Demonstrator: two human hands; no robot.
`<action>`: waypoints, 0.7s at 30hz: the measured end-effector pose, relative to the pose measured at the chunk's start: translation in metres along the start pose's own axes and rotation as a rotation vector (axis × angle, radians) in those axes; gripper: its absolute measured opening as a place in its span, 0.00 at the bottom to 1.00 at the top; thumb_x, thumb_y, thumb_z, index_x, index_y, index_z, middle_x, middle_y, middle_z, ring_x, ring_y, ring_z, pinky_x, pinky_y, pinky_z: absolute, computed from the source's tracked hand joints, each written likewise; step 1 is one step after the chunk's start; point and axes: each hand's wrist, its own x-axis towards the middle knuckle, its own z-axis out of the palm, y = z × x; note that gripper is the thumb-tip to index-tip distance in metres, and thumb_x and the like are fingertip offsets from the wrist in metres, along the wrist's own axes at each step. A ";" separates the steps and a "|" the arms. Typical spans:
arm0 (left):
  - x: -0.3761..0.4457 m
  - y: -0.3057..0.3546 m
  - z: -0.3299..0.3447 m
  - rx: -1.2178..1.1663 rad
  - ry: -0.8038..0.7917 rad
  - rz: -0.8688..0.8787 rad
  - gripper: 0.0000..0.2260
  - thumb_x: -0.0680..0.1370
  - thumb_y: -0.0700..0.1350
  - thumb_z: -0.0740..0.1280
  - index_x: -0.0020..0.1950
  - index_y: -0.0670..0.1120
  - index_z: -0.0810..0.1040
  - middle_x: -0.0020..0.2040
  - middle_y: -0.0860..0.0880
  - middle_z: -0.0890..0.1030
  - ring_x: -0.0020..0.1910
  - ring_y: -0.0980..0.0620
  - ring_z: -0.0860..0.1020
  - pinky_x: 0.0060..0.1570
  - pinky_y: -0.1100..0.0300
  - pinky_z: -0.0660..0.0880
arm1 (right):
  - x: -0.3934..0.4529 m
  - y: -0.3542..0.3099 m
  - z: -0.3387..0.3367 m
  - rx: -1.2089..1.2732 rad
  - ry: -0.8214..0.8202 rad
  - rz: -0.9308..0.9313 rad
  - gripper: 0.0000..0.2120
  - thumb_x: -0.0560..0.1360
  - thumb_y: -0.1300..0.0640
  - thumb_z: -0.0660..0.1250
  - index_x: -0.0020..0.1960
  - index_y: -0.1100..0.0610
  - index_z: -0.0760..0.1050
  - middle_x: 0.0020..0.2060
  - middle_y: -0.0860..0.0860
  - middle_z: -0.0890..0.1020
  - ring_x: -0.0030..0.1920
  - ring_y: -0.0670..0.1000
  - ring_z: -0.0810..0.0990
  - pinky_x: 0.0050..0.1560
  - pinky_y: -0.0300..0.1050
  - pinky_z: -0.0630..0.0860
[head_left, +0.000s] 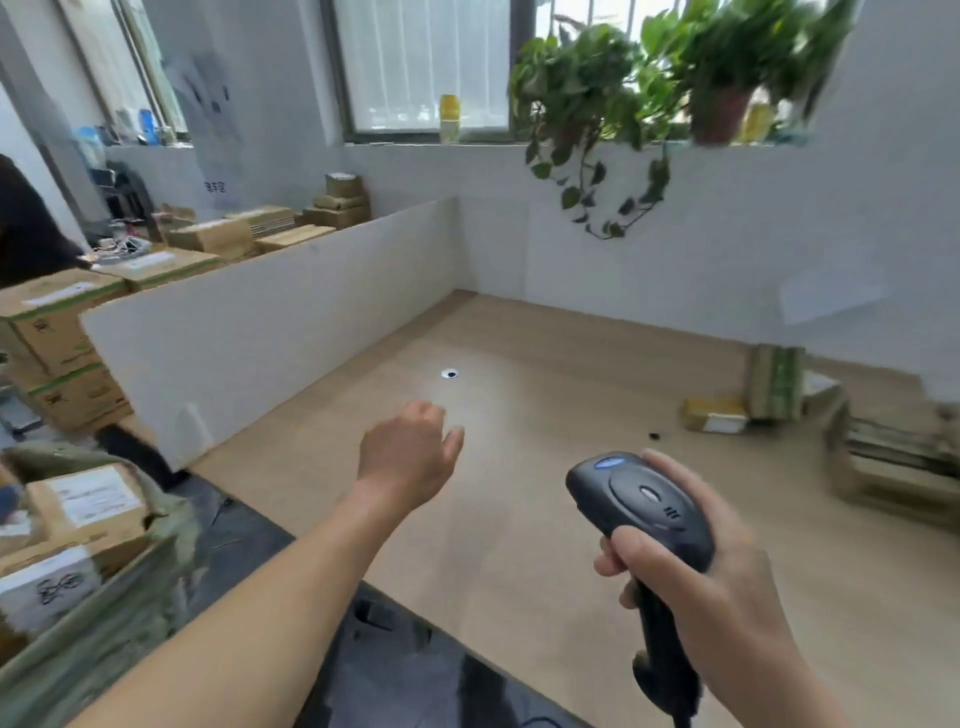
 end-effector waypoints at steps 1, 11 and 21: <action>0.003 0.026 0.000 -0.010 0.001 0.029 0.20 0.84 0.58 0.55 0.68 0.48 0.75 0.67 0.48 0.76 0.63 0.44 0.76 0.55 0.53 0.73 | -0.003 -0.002 -0.020 -0.016 0.031 -0.007 0.35 0.59 0.55 0.78 0.66 0.45 0.75 0.42 0.59 0.87 0.36 0.58 0.86 0.30 0.46 0.79; 0.041 0.209 0.026 -0.079 -0.079 0.324 0.24 0.83 0.63 0.54 0.63 0.47 0.77 0.63 0.48 0.78 0.63 0.46 0.74 0.52 0.53 0.71 | -0.022 -0.001 -0.156 -0.088 0.339 -0.007 0.29 0.72 0.70 0.74 0.69 0.51 0.74 0.41 0.57 0.87 0.36 0.60 0.86 0.30 0.51 0.80; 0.140 0.315 0.112 -0.123 -0.250 0.485 0.22 0.82 0.63 0.56 0.59 0.47 0.77 0.60 0.46 0.78 0.62 0.46 0.74 0.55 0.51 0.74 | 0.039 0.026 -0.219 -0.081 0.557 0.022 0.31 0.67 0.65 0.75 0.68 0.50 0.74 0.39 0.59 0.86 0.35 0.61 0.85 0.28 0.47 0.79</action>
